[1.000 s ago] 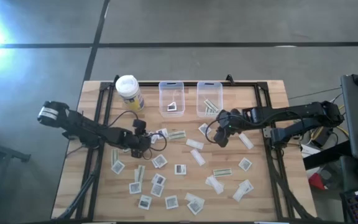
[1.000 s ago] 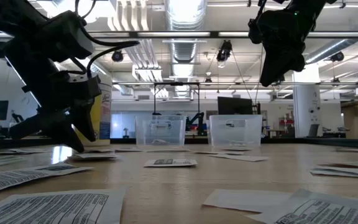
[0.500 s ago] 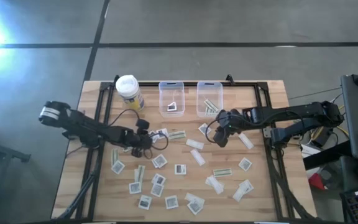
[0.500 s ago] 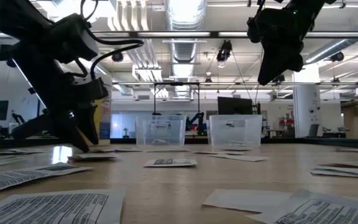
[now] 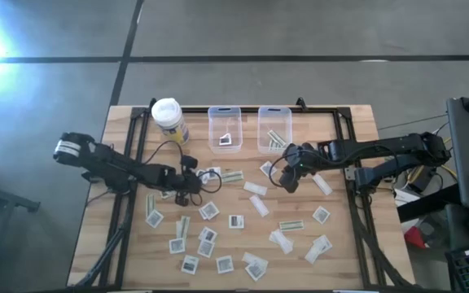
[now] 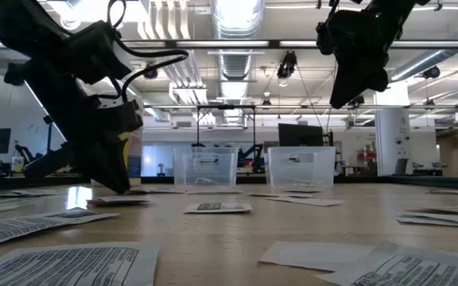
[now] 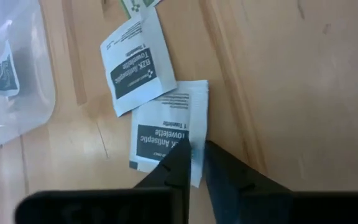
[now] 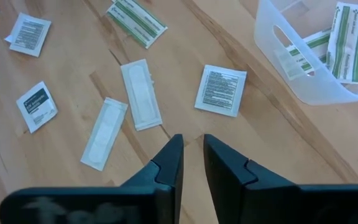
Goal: Pick & Place First Aid Supplies
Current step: Put the towelette pack into the left transparent bin
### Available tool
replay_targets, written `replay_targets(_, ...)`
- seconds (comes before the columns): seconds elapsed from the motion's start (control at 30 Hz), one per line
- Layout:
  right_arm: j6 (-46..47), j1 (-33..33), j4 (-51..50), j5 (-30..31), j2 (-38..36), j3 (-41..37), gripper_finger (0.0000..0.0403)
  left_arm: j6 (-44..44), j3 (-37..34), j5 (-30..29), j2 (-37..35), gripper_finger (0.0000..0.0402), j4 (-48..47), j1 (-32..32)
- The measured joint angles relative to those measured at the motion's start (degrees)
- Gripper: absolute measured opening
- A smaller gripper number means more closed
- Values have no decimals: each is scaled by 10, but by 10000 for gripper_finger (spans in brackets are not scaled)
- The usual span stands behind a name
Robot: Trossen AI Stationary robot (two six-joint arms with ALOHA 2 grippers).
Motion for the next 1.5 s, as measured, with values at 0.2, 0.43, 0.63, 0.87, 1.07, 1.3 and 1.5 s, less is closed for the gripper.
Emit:
replay_targets(0.2, 0, 0, 0, -3, 0, 0, 54, -15, 0, 2, 0, 2, 0, 0)
replay_targets(0.43, 0, 4, 0, -16, 0, 0, 52, -63, 2, -3, -15, 0, 0, -1)
replay_targets(0.63, 0, 13, 0, -16, 0, 0, 52, -94, 8, -2, -71, 0, -27, 0)
replay_targets(0.87, 0, 30, 0, -16, 0, 0, 52, -125, 42, 6, -133, 0, -150, 0)
replay_targets(1.07, 0, 38, 0, -16, 0, 0, 52, -125, 96, 26, -164, 0, -227, 0)
replay_targets(1.3, 0, 42, 0, -16, 0, 0, 52, -96, 158, 10, -180, 0, -266, 0)
replay_targets(1.5, 0, 47, -1, -16, 0, 0, 52, -50, 211, -48, -184, 0, -264, 17)
